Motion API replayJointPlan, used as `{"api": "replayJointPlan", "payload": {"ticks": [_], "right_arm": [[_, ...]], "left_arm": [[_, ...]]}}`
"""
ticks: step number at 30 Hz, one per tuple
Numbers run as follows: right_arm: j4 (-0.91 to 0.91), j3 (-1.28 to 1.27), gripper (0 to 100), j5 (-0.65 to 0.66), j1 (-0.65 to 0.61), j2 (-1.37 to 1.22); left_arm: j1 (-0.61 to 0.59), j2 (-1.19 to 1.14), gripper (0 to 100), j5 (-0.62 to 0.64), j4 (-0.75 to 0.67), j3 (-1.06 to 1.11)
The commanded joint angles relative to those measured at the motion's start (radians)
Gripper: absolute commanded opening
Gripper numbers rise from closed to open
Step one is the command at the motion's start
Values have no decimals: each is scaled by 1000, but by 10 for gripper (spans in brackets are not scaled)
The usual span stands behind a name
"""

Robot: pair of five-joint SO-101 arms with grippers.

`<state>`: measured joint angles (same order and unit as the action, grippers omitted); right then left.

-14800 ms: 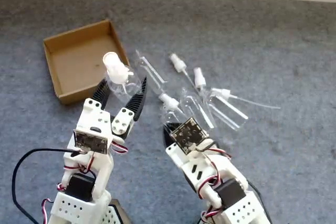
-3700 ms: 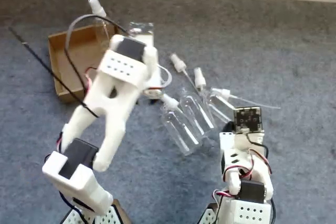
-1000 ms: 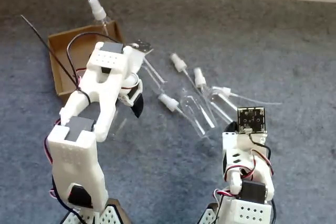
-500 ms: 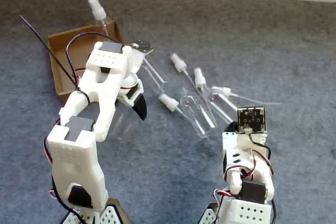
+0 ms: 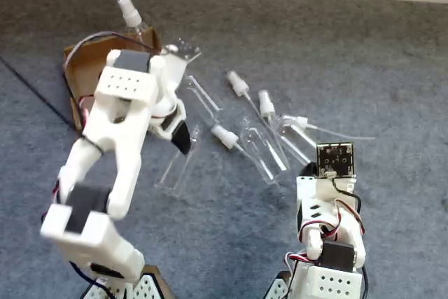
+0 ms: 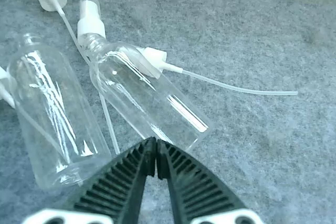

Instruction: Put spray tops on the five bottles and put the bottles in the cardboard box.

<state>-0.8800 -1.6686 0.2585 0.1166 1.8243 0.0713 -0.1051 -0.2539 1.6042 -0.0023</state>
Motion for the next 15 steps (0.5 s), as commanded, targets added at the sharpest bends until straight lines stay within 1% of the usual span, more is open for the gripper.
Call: {"api": "replayJointPlan", "payload": {"ticks": [1, 4, 6, 11, 15], "right_arm": [[-5, -1, 8, 3, 10, 16], [-7, -1, 8, 3, 10, 16], [-7, -5, 8, 3, 10, 16], [41, -62, 8, 5, 10, 16], [64, -68, 8, 5, 10, 16]], "left_arm": [[77, 189, 277, -9, -146, 225], [87, 237, 277, -6, -322, 340], [82, 236, 277, -5, -396, 383], [81, 143, 274, -5, -470, 395], [79, 7, 274, -5, -511, 335]]}}
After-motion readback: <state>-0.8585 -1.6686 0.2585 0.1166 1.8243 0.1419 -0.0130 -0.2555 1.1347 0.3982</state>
